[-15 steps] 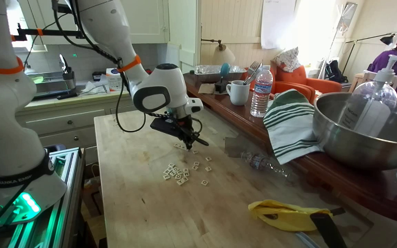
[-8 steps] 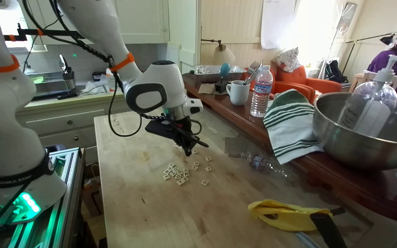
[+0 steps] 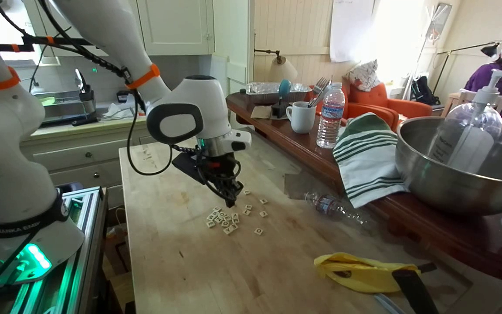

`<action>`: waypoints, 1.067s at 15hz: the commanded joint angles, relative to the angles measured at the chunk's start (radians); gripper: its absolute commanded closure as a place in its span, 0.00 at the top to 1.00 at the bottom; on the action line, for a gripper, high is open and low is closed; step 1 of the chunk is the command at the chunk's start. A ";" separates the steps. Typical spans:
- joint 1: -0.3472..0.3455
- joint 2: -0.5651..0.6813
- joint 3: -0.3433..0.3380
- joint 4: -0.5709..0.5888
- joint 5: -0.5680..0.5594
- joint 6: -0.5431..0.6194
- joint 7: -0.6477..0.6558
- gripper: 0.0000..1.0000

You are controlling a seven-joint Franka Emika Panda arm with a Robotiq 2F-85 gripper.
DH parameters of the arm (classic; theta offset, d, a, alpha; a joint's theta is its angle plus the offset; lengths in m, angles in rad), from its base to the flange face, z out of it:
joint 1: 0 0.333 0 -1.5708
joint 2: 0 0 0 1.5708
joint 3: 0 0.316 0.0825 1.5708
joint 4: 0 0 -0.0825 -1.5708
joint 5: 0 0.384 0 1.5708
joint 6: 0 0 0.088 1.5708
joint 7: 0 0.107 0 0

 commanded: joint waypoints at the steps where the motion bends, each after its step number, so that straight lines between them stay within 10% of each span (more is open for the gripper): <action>1: 0.021 0.013 -0.030 0.002 -0.019 0.004 0.143 0.00; 16: 0.029 0.128 -0.040 0.038 0.075 0.106 0.323 0.00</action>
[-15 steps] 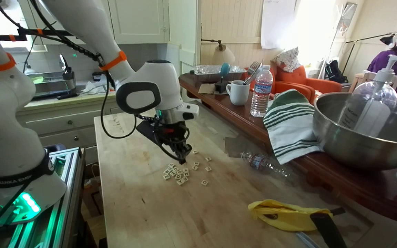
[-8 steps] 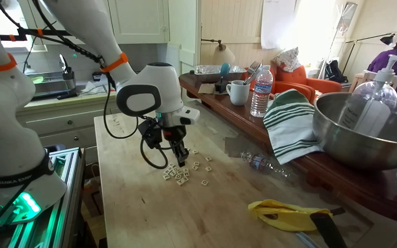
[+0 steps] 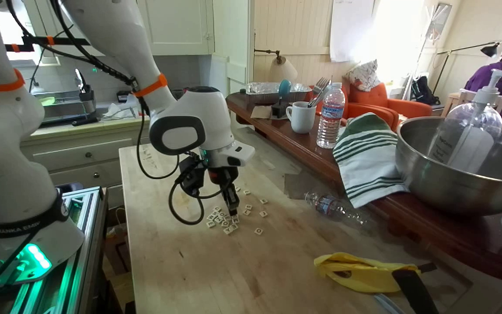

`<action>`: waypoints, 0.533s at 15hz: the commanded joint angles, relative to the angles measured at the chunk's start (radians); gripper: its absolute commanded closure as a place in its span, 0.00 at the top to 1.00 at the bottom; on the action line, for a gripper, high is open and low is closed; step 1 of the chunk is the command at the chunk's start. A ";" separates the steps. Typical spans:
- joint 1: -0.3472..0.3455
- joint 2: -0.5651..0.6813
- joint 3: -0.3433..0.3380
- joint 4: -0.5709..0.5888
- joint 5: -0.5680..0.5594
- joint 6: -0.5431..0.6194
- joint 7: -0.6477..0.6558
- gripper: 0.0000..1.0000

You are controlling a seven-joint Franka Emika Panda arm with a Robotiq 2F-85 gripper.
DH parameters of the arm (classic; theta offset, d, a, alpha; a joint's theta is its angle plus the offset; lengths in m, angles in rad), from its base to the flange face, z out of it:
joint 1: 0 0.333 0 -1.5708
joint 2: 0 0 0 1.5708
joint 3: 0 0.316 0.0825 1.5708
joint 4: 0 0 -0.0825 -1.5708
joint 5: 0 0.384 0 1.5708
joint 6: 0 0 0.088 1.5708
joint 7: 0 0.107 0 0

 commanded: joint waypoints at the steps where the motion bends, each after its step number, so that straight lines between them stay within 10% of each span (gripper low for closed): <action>1: 0.019 0.053 0.000 0.024 0.060 0.042 -0.005 0.00; 8: -0.005 0.092 0.088 0.052 0.147 0.037 -0.199 0.00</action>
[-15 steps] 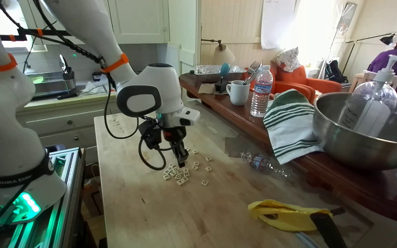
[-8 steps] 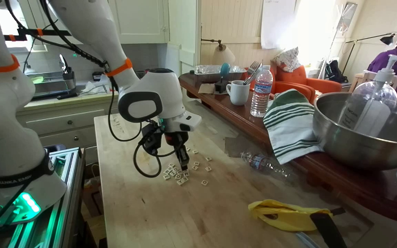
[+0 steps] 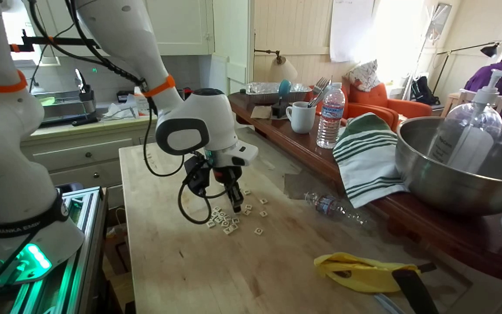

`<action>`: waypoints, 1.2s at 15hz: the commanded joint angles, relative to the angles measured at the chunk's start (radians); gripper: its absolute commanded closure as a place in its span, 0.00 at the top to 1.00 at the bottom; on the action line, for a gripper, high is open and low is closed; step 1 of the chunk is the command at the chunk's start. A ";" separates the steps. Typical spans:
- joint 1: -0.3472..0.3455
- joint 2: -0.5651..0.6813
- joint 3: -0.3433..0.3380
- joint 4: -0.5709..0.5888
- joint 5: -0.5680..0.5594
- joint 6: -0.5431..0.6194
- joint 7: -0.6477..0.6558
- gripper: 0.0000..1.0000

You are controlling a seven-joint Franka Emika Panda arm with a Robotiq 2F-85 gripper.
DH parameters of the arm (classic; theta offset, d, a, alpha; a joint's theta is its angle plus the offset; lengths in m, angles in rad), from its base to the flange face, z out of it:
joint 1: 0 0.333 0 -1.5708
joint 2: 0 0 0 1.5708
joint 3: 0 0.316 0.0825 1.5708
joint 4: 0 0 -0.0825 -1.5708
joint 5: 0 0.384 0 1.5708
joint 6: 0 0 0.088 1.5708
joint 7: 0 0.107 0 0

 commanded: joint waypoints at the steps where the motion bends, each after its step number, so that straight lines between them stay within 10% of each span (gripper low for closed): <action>1: -0.003 0.054 0.043 0.020 0.004 0.013 -0.158 0.00; 18: -0.001 0.032 0.073 -0.033 -0.267 0.054 -0.729 0.00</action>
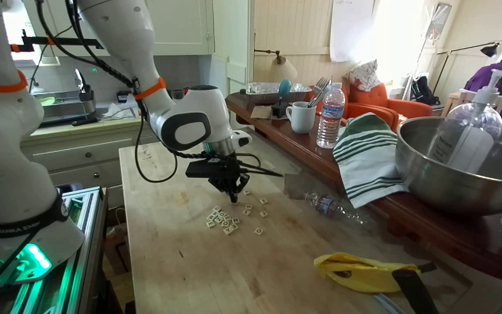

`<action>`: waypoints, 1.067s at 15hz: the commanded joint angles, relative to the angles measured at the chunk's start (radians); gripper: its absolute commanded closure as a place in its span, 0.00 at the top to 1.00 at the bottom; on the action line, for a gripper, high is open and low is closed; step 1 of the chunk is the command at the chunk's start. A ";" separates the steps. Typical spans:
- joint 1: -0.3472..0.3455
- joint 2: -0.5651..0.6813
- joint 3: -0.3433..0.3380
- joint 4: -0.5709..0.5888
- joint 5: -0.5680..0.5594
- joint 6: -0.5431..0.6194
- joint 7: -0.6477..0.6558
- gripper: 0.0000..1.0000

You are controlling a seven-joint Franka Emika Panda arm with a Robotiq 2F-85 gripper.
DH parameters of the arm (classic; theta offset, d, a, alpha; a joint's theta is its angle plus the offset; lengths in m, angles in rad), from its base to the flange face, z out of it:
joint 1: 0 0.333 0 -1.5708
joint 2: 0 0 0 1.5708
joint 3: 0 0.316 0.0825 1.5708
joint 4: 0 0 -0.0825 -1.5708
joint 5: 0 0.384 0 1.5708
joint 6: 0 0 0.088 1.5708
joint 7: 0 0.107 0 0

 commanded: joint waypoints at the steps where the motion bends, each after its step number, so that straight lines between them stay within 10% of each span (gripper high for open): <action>1: -0.014 0.025 0.026 -0.034 -0.021 0.039 -0.158 0.00; 16: -0.050 -0.045 0.077 -0.007 0.428 -0.040 -0.047 0.00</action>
